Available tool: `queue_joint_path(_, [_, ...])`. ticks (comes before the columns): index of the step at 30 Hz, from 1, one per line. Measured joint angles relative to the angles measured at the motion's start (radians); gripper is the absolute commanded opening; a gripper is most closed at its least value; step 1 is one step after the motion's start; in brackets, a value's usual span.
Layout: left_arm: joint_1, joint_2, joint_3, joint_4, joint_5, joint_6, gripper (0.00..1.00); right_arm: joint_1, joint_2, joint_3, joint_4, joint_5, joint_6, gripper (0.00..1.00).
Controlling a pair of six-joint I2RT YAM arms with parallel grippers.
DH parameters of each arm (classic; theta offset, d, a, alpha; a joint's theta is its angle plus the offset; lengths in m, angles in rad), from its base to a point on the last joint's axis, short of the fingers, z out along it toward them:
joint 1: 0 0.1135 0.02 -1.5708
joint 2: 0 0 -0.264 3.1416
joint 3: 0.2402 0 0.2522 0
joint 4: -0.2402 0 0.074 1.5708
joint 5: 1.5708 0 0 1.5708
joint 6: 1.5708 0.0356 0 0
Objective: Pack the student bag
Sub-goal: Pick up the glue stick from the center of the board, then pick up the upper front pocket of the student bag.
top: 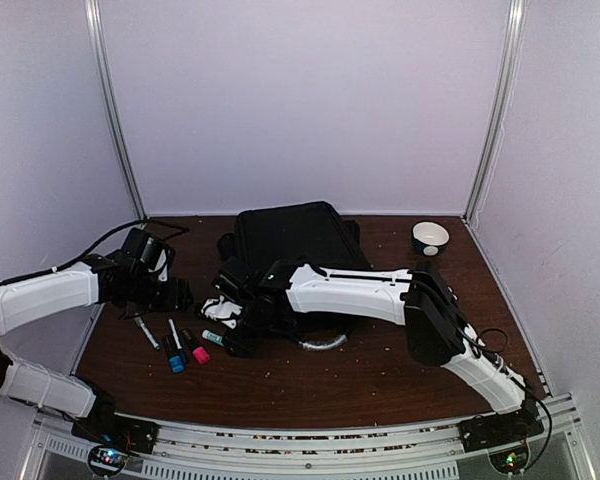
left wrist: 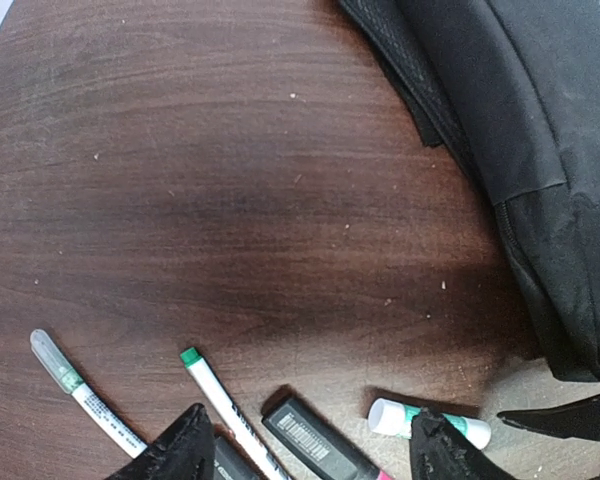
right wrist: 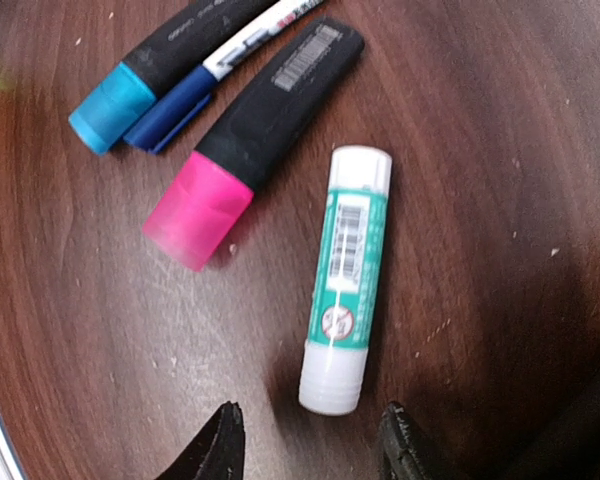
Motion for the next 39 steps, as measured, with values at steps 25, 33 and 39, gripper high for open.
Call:
queue_joint_path(25, [0.0, -0.039, -0.013, 0.034, -0.003, 0.012, 0.68, -0.002, 0.068, 0.058, 0.054, 0.059, 0.019, 0.12])
queue_joint_path(33, [0.0, -0.024, -0.012, 0.077, 0.013, 0.015, 0.68, -0.024, -0.071, -0.012, 0.058, 0.037, 0.023, 0.08])
queue_joint_path(39, [0.0, -0.019, -0.008, 0.105, 0.029, 0.036, 0.67, -0.094, -0.273, -0.135, 0.088, -0.008, 0.023, 0.07])
